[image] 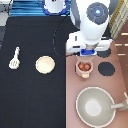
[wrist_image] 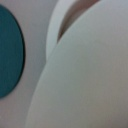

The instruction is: Take the lid off the pot, put the pot on the plate, and use the tool to push the pot to the front of the table.

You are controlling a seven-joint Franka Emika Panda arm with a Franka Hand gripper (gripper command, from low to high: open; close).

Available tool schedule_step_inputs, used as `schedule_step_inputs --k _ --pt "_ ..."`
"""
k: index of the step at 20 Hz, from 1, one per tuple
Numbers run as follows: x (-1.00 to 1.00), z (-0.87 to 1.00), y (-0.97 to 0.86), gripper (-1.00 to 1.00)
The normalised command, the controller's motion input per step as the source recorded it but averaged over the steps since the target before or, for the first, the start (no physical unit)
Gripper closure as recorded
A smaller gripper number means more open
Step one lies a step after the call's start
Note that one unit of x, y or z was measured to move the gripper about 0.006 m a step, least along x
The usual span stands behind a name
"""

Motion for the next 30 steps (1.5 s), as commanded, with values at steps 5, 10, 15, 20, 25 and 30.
schedule_step_inputs --k 5,10,15,20,25,30 --pt "-1.00 -0.40 -0.34 1.00" --pt "-1.00 -0.59 -0.32 1.00" --pt "-1.00 -0.78 -0.33 1.00" --pt "-1.00 -0.66 -0.06 1.00" --pt "-0.55 -0.08 0.18 1.00" --pt "0.07 0.01 0.46 1.00"
